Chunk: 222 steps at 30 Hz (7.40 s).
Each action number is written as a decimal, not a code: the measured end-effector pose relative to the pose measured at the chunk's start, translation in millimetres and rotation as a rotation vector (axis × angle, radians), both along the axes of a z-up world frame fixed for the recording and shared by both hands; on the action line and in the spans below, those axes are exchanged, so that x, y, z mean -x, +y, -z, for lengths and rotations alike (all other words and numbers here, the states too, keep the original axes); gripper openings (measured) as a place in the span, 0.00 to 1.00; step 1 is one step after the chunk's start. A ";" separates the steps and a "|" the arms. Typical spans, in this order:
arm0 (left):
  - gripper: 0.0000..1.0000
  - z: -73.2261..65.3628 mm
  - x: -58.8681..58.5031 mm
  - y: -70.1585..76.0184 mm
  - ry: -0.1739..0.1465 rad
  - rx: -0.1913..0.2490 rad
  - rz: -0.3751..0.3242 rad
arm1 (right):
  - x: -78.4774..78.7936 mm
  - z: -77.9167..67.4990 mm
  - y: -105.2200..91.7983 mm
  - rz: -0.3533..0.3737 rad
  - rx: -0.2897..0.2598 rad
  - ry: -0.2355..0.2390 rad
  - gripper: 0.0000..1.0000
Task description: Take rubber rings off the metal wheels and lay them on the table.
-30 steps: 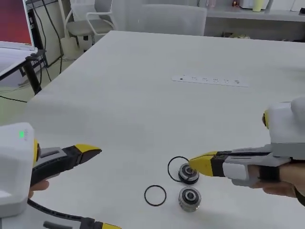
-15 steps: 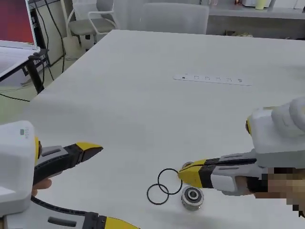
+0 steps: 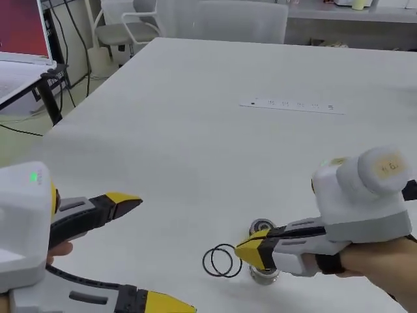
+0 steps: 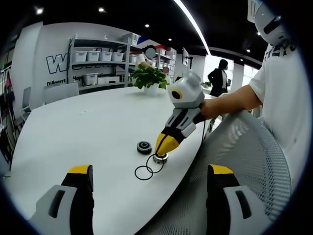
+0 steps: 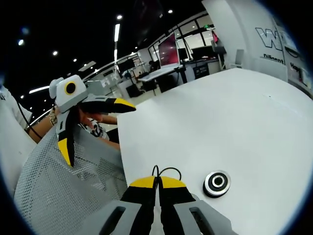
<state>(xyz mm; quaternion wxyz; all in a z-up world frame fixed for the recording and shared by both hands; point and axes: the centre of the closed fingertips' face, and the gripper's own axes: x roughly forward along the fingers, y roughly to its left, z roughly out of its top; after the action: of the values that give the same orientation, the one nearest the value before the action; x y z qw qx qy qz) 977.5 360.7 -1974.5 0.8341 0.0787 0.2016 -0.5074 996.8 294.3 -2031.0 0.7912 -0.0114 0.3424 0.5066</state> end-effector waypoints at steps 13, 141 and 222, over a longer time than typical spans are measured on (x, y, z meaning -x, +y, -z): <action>0.95 0.6 0.1 0.0 0.003 -0.001 0.000 | -10.7 18.9 -7.9 0.044 0.066 -0.006 0.00; 0.21 80.5 -83.3 -133.2 -0.081 -0.181 0.448 | -53.2 45.4 -67.8 0.051 0.166 -0.119 0.20; 0.08 85.6 -80.1 -130.8 -0.072 -0.158 0.435 | -55.4 29.9 -67.9 0.347 -0.044 0.196 0.00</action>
<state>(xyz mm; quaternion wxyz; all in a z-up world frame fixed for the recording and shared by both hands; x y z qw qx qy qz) 1057.6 229.9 -2060.1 0.7030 0.2036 0.1893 -0.6546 1052.2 226.4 -2060.9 0.8296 0.1146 0.4036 0.3685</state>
